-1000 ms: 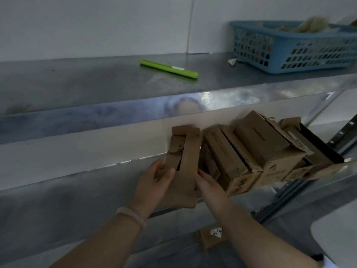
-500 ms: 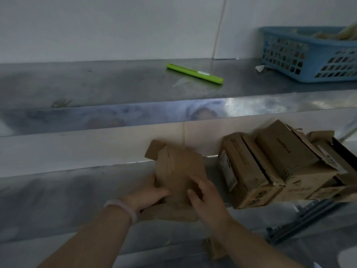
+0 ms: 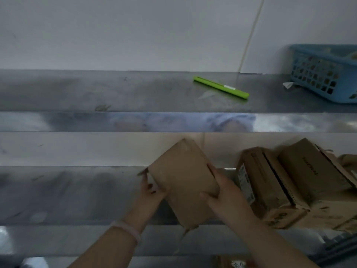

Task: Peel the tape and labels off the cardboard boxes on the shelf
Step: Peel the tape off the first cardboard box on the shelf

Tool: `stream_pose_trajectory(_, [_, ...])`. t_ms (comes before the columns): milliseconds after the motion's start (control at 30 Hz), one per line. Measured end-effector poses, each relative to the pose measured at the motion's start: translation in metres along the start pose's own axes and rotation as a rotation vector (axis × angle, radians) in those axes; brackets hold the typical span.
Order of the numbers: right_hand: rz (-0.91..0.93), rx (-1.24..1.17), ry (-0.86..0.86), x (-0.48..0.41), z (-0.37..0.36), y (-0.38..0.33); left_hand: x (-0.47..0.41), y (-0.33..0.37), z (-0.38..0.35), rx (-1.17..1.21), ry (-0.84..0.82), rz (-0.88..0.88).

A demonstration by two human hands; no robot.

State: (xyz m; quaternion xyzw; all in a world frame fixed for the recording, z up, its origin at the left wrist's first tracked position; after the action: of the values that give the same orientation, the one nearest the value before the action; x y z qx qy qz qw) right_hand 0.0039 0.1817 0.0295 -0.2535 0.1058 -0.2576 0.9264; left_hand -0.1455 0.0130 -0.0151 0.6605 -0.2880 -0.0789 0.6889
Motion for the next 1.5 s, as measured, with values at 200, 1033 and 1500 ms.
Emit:
stream_pose_trajectory(200, [0.308,0.306,0.051,-0.022,0.003,-0.03,0.009,0.019,0.045,-0.192,0.392,-0.216])
stream_pose_trajectory(1033, [0.465,0.77,0.047,-0.027,-0.049,0.018,-0.005,-0.019,0.026,-0.056,-0.074,-0.177])
stream_pose_trajectory(1500, [0.424,0.696,0.1,-0.033,-0.07,-0.012,-0.002,-0.022,0.045,-0.11,0.223,-0.147])
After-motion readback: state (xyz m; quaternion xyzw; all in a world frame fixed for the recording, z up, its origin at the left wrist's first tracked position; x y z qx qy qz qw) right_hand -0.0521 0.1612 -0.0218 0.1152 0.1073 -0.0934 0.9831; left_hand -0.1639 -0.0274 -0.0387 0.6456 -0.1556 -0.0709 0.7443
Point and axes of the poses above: each hand's wrist, its own x-axis away from the middle knuckle, its own z-axis out of the back of the hand, y = z × x, the point moved 5 cm from there along -x, towards the middle knuckle, and after that the axes turned 14 degrees about x, right-handed, at the moved point
